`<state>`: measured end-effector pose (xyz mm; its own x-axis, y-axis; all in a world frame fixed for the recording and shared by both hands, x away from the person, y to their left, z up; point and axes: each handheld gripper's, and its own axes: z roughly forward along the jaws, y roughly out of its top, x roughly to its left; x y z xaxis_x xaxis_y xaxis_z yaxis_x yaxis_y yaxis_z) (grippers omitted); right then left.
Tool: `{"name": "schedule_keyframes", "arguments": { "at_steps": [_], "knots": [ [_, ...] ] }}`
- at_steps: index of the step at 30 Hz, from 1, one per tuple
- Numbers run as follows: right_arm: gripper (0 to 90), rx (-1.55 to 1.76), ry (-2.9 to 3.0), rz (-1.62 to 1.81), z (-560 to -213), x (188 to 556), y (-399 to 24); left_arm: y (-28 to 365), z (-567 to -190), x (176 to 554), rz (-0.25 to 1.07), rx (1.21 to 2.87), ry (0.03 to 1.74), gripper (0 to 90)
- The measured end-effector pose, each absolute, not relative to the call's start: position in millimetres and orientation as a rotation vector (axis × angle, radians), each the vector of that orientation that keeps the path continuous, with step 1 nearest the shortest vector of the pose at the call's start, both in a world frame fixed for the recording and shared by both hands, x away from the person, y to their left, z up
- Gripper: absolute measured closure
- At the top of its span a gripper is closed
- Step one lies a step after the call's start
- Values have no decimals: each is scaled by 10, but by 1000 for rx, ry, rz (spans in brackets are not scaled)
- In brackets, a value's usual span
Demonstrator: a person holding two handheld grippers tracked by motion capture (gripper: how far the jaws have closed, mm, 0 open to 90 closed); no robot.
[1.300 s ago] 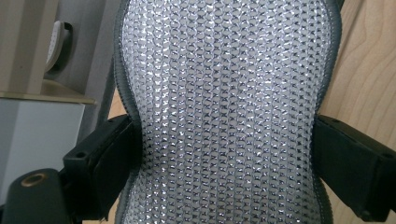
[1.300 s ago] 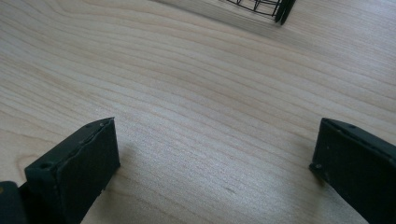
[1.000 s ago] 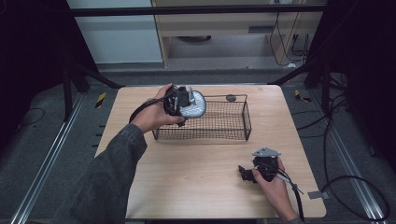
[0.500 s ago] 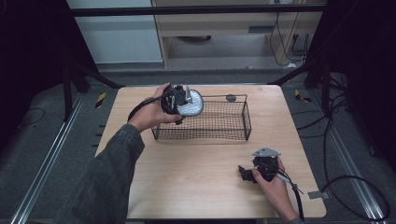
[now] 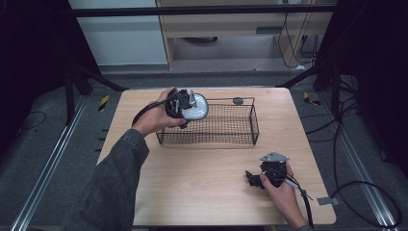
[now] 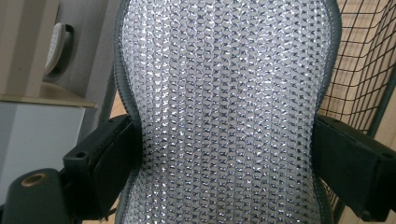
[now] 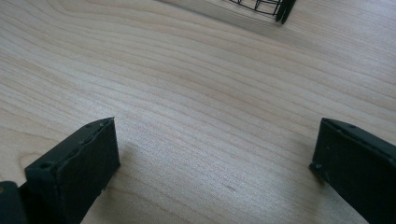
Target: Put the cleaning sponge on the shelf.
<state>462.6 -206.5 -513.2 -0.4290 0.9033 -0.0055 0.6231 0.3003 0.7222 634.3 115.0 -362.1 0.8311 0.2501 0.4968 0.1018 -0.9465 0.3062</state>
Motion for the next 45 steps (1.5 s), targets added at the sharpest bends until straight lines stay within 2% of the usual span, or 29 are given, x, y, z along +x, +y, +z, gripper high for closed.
{"name": "schedule_keyframes", "arguments": {
  "at_steps": [17, 45],
  "knots": [
    [7, 1360, 2160, 920, -5133, 4625, -2065, 1186, -3829, 6431, 765, 2779, 284, 93],
    [7, 1360, 2160, 920, -5133, 4626, -2065, 1142, -3969, 6501, 710, 2816, 308, 73]
  ]
}}
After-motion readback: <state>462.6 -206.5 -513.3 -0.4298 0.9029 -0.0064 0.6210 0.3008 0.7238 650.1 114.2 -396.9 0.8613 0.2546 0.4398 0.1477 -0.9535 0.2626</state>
